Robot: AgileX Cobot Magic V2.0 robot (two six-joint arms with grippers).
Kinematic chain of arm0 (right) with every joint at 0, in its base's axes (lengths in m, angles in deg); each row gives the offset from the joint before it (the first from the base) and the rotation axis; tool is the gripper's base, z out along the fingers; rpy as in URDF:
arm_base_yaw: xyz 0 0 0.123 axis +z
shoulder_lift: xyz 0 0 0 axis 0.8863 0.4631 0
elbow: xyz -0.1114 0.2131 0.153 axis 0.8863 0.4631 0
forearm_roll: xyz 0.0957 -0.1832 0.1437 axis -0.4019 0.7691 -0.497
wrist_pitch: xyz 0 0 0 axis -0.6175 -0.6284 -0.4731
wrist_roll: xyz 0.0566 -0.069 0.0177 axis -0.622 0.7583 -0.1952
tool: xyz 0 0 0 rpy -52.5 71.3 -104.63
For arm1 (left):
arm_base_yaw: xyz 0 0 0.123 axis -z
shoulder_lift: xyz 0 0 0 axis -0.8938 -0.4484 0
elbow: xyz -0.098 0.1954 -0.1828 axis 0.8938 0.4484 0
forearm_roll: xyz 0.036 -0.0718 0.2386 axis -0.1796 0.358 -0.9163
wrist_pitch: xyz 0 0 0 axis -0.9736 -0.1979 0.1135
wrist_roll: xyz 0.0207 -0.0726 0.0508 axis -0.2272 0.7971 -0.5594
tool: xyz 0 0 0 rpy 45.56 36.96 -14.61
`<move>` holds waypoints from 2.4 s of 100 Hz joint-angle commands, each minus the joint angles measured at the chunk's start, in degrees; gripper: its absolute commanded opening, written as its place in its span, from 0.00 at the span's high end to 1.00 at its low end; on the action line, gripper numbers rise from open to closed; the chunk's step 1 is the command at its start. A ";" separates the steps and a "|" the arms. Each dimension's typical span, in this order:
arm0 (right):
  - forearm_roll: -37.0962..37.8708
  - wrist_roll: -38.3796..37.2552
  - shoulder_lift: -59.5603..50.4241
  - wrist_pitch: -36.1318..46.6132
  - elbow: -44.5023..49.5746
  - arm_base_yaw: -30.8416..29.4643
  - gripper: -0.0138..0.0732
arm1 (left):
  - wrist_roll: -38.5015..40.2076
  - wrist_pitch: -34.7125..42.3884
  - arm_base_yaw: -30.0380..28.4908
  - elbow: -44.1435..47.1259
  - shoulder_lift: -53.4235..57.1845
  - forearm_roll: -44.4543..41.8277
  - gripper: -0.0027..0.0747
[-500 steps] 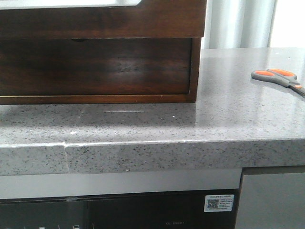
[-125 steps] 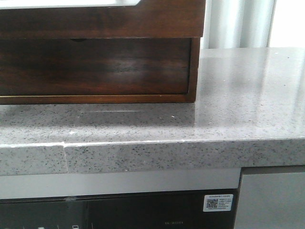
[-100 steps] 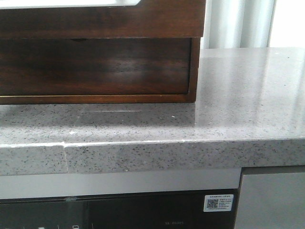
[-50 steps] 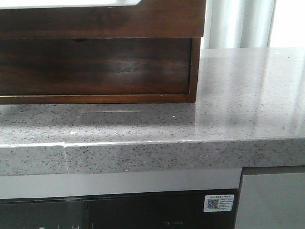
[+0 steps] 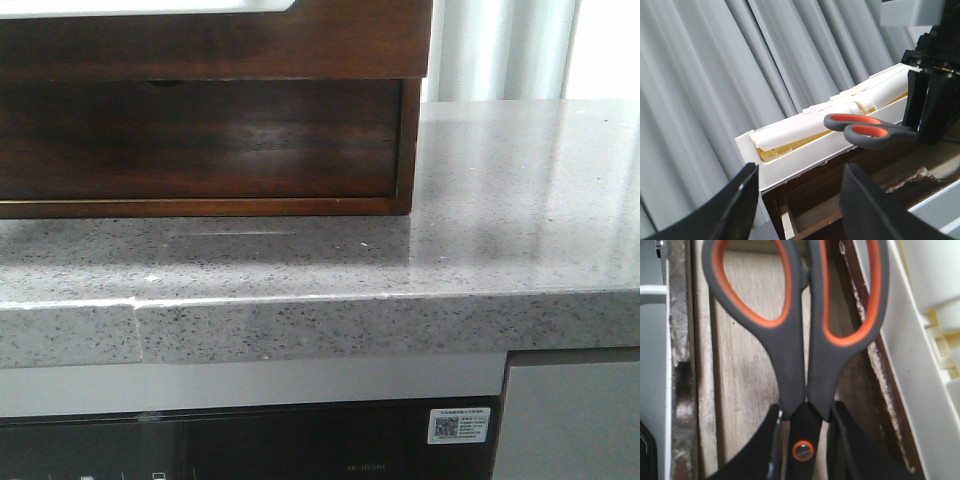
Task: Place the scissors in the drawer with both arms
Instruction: 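Carry the scissors with the right gripper over the open drawer, then lower the scissors into the drawer and open the right gripper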
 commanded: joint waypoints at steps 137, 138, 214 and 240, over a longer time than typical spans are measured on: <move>1.25 -3.09 -3.33 3.56 -1.65 0.00 0.85 | 0.57 4.79 -0.25 -2.13 -0.48 0.93 0.54; 1.00 -3.22 -3.46 3.54 -1.65 0.00 0.88 | 0.57 4.94 -0.25 -2.13 -0.48 0.93 0.54; -4.77 -9.39 -23.24 -3.18 -1.32 0.00 0.97 | 0.86 -5.41 -0.25 -2.13 3.26 13.36 0.96; -4.85 -9.65 -33.08 -0.87 7.02 0.00 0.97 | 0.86 -19.75 -0.25 -2.13 13.11 20.49 0.96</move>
